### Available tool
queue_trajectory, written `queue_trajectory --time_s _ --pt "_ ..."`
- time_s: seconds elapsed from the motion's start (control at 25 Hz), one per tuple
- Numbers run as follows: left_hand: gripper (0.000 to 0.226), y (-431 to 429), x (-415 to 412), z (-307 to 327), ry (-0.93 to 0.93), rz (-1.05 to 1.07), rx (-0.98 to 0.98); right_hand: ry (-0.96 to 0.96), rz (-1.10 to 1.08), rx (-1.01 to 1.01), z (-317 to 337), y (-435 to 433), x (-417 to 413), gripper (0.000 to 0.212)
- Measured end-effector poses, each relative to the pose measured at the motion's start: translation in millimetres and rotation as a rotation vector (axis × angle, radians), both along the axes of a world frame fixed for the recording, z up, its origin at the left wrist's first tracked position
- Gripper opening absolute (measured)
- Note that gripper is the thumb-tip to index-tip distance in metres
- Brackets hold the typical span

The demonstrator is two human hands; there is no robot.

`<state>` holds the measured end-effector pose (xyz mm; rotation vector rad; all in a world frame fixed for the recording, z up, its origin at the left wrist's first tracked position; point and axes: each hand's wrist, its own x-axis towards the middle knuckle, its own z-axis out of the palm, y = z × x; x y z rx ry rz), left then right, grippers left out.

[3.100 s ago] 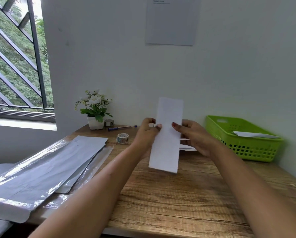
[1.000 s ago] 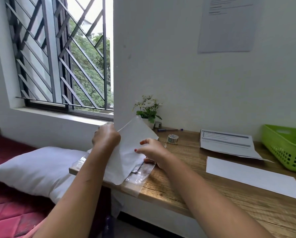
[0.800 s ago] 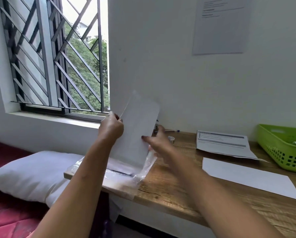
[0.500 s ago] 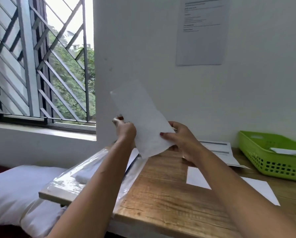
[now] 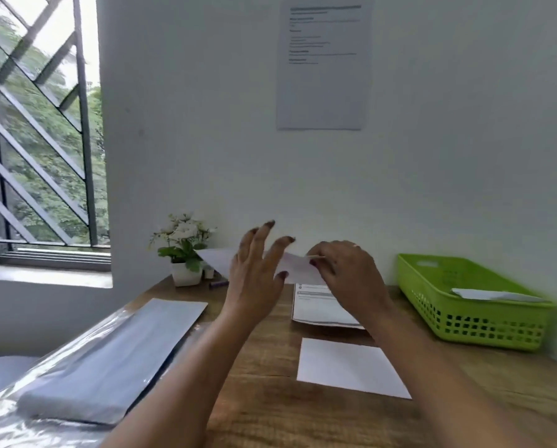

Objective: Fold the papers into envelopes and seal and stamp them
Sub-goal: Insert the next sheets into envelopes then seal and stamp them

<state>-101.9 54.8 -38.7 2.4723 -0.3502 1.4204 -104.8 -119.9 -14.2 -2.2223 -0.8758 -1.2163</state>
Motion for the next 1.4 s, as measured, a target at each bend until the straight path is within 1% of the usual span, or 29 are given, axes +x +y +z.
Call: queue_trajectory --time_s 0.04,0.08,0.12,0.2,0.32,0.36,0.44,0.48,0.52,0.56,0.6,0.64,0.68,0.72,0.8,0.84,0.88,0.92,0.96,1.04,1.16,1.24,1.28,1.32,1.36,1.4 --pt "0.036 -2 3 -6 -0.003 -0.099 -0.045 -0.006 0.036 -0.032 -3 1 0 0.009" --pt "0.024 -3 4 -10 0.025 -0.186 -0.118 0.018 0.087 -0.029 -5 1 -2 0.01" --pt "0.02 -3 6 -13 0.085 -0.24 -0.208 0.05 0.127 -0.012 -6 0 -3 0.014" --pt "0.02 2 6 -16 0.205 -0.293 -0.34 0.09 0.144 -0.003 -9 -2 -4 0.023" --pt "0.021 6 2 -18 0.212 -0.334 -0.485 0.099 0.092 -0.062 -14 -7 -5 0.029" --pt "0.022 6 1 -20 0.244 -0.361 -0.542 0.103 0.078 -0.085 -17 -7 -6 0.029" --pt "0.027 10 1 -21 0.377 -0.434 -0.662 0.103 0.072 -0.144 -21 -6 -8 0.023" --pt "0.033 14 1 -22 0.463 -0.438 -0.667 0.11 0.068 -0.177 -23 -5 -9 0.02" --pt "0.038 17 0 -24 0.553 -0.405 -0.611 0.125 0.058 -0.204 -25 -4 -9 0.018" --pt "0.043 19 1 -28 0.641 -0.327 -0.504 0.149 0.042 -0.231 -27 -3 -11 0.017" --pt "0.045 20 0 -29 0.703 -0.245 -0.392 0.176 0.02 -0.267 -29 -2 -12 0.015" --pt "0.048 21 0 -29 0.725 -0.19 -0.33 0.206 -0.007 -0.314 -31 -2 -13 0.014" --pt "0.049 22 -1 -27 0.733 -0.186 -0.332 0.235 -0.028 -0.358 -33 -1 -13 0.013" --pt "0.048 23 -2 -26 0.742 -0.209 -0.38 0.271 -0.041 -0.385 -35 0 -15 0.014" --pt "0.034 21 -7 -22 0.758 -0.262 -0.452 0.345 -0.04 -0.369 -39 3 -18 0.015" --pt "0.024 19 -10 -21 0.783 -0.281 -0.431 0.357 -0.037 -0.347 -42 5 -18 0.018" --pt "0.023 16 -12 -21 0.813 -0.286 -0.385 0.361 -0.04 -0.33 -44 7 -18 0.026" --pt "0.029 13 -15 -21 0.828 -0.283 -0.334 0.368 -0.043 -0.32 -45 8 -17 0.035" --pt "0.034 11 -16 -21 0.828 -0.261 -0.289 0.384 -0.049 -0.33 -47 9 -15 0.042" --pt "0.036 9 -16 -22 0.789 -0.2 -0.223 0.398 -0.064 -0.421 -50 12 -12 0.049" --pt "0.031 8 -14 -23 0.69 -0.128 -0.172 0.395 -0.122 -0.623 -56 18 -11 0.049" --pt "0.031 8 -12 -26 0.624 -0.101 -0.167 0.5 -0.1 -0.678 -59 23 -11 0.053" --pt "0.03 9 -10 -28 0.598 -0.073 -0.156 0.578 -0.042 -0.647 -56 23 -12 0.054" --pt "0.03 10 -8 -30 0.583 -0.043 -0.143 0.645 0.032 -0.558 -50 21 -14 0.052" --pt "0.03 12 -6 -31 0.578 -0.022 -0.135 0.685 0.088 -0.44 -39 16 -14 0.046" --pt "0.03 12 -5 -32 0.581 -0.009 -0.126 0.702 0.107 -0.344 -28 7 -14 0.036"
